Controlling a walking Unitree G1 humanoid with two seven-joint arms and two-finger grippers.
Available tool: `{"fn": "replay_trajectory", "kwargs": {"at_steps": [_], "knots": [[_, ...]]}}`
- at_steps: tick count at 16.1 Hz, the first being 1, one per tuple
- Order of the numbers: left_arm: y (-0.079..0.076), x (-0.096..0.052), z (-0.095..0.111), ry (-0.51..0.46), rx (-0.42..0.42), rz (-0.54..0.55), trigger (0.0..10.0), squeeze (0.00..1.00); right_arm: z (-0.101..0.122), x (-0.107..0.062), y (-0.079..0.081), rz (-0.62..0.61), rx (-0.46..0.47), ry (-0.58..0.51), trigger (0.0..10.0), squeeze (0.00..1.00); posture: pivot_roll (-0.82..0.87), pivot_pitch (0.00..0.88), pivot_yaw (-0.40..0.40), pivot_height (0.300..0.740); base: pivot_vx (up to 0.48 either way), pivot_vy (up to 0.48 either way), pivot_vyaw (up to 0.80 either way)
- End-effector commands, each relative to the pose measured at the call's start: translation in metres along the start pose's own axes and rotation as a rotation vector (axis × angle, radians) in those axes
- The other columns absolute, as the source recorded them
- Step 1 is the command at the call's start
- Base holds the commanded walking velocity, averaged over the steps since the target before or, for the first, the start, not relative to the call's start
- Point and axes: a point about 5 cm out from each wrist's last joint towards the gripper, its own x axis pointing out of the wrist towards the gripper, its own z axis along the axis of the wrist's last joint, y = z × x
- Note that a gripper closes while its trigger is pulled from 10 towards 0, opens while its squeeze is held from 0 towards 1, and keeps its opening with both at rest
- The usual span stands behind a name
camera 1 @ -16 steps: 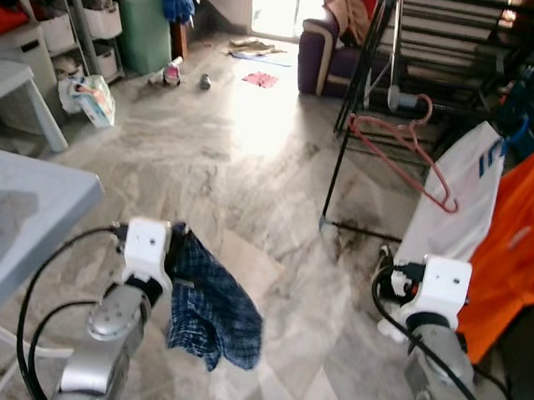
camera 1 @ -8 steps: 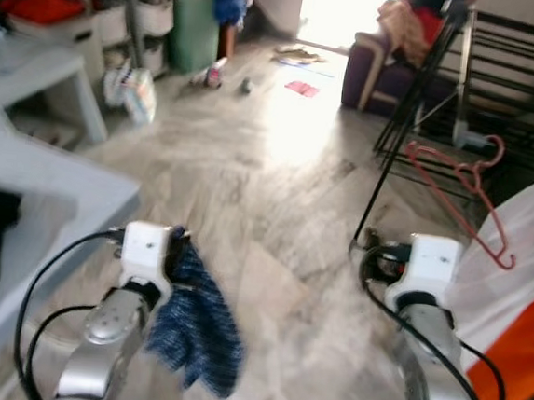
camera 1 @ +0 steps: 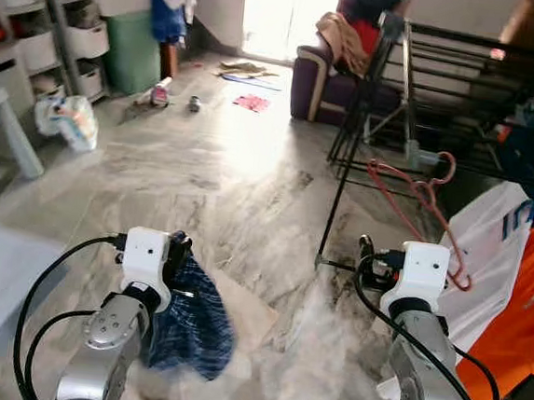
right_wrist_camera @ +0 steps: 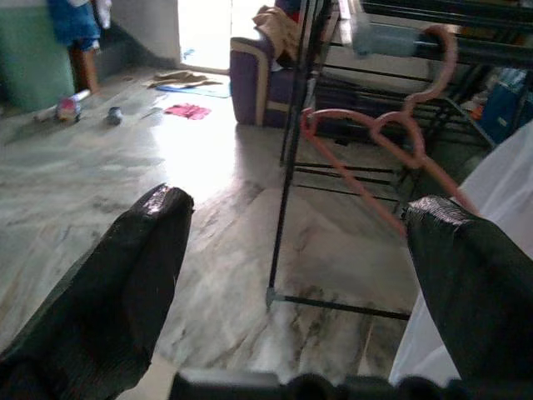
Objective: Hang hanger
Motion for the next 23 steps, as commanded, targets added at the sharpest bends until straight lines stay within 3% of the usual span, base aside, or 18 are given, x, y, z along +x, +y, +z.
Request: {"fn": "replay_trajectory", "kwargs": {"at_steps": [1,5,8,12,15,17,21,23], "knots": [[-0.009,0.004,0.005,-0.011,0.029,-0.023,10.0,0.00,0.001,0.001,-0.008,-0.031,0.013,-0.012,10.0,0.00,0.01,0.000,-0.015,0.740,0.000,0.000,0.00],[0.003,0.002,0.008,-0.010,0.099,0.023,10.0,0.00,-0.002,-0.001,-0.004,-0.046,0.063,-0.020,10.0,0.00,0.03,0.000,0.027,0.740,0.000,0.000,0.00],[0.012,0.005,0.015,-0.022,0.161,0.069,10.0,0.00,-0.009,-0.006,-0.011,-0.083,0.080,-0.013,10.0,0.00,0.03,0.000,0.057,0.740,0.000,0.000,0.00],[0.012,0.003,0.012,0.002,0.196,0.026,10.0,0.00,-0.016,-0.015,-0.024,-0.155,0.098,-0.010,10.0,0.00,0.02,0.000,0.104,0.740,0.000,0.000,0.00],[0.020,0.004,0.017,-0.004,0.209,0.037,10.0,0.00,-0.002,-0.010,-0.022,-0.112,0.040,-0.045,10.0,0.00,-0.01,0.000,0.082,0.740,0.000,0.000,0.00],[0.027,0.006,0.011,0.006,0.173,0.100,10.0,0.00,0.006,-0.010,-0.022,-0.083,-0.003,-0.058,10.0,0.00,-0.06,0.000,0.051,0.740,0.000,0.000,0.00],[0.016,0.007,0.008,-0.020,0.128,0.131,10.0,0.00,0.008,-0.014,-0.020,-0.004,-0.056,-0.052,10.0,0.00,-0.05,0.000,-0.005,0.740,0.000,0.000,0.00],[0.017,0.003,0.013,-0.040,0.127,0.154,10.0,0.00,0.006,-0.013,-0.027,-0.028,-0.018,-0.031,10.0,0.00,-0.03,0.000,-0.009,0.740,0.000,0.000,0.00]]}}
